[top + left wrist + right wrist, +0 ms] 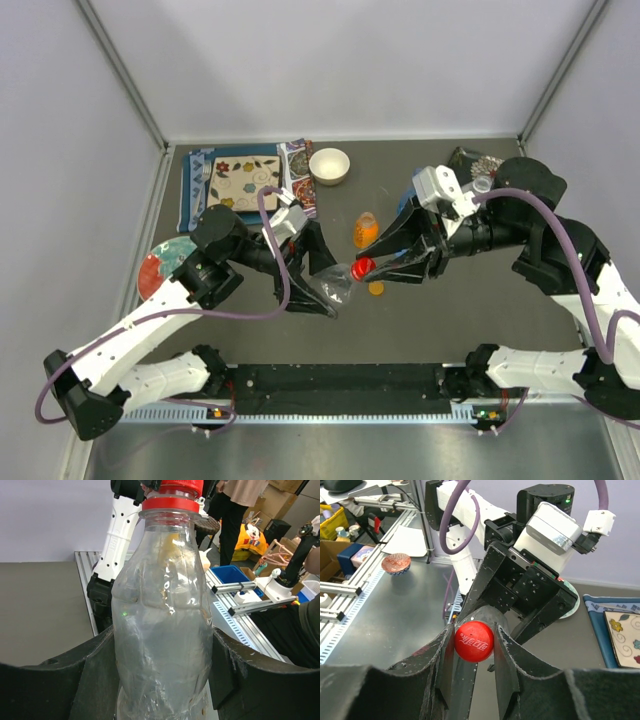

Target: Unscrew the bottle caps

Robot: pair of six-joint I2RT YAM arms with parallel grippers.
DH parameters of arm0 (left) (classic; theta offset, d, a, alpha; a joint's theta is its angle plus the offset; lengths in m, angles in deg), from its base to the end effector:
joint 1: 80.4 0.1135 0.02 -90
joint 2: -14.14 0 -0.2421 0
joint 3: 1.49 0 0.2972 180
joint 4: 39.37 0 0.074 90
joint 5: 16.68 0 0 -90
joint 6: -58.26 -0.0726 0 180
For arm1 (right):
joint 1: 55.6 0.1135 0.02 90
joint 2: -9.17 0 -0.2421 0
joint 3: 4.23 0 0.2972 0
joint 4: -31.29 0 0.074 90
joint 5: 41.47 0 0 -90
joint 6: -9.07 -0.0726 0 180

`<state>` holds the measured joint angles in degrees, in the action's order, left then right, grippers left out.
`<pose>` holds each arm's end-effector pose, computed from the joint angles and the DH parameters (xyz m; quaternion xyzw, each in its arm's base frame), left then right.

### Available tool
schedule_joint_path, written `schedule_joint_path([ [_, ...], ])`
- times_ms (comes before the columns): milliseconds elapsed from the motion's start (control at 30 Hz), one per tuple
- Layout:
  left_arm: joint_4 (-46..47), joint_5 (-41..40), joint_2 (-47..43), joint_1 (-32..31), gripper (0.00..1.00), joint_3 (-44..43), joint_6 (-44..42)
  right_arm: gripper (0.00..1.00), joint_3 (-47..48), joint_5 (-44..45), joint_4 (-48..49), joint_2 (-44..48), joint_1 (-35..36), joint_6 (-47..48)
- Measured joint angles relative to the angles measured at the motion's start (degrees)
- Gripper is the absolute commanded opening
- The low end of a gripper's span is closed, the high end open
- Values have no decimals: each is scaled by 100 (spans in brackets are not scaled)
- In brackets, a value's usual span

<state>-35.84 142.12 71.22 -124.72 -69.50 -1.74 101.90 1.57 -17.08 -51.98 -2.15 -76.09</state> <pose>0.1511 -0.2422 0.3981 0.5061 0.4458 -0.6698 0.3108 0.0984 0.2218 0.5283 -0.5637 0.4499 0.5232 0.4540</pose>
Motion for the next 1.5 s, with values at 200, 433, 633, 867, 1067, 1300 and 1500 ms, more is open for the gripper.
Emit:
schedule_joint_path([
  [200,-68,-173,-2,28,44,-4,-125,52,2,245,-31,22,2,-55],
  [433,-210,-487,-2,81,44,-7,-153,70,2,415,-83,24,7,-142],
  [633,-243,-752,-2,96,44,-7,-164,85,4,730,-81,24,22,-293],
  [867,-385,-1147,-9,114,44,-7,-348,89,402,2361,-35,-177,44,-927],
  [1067,-597,-1482,-74,111,43,-9,-623,89,632,3497,31,-396,44,-1565],
  [1300,-1246,-3418,-492,-76,42,-9,-1504,86,916,4572,-269,-654,44,-2588],
  [1500,-1346,-5368,-841,-428,39,216,-2109,86,953,5195,-411,-754,44,-3123],
])
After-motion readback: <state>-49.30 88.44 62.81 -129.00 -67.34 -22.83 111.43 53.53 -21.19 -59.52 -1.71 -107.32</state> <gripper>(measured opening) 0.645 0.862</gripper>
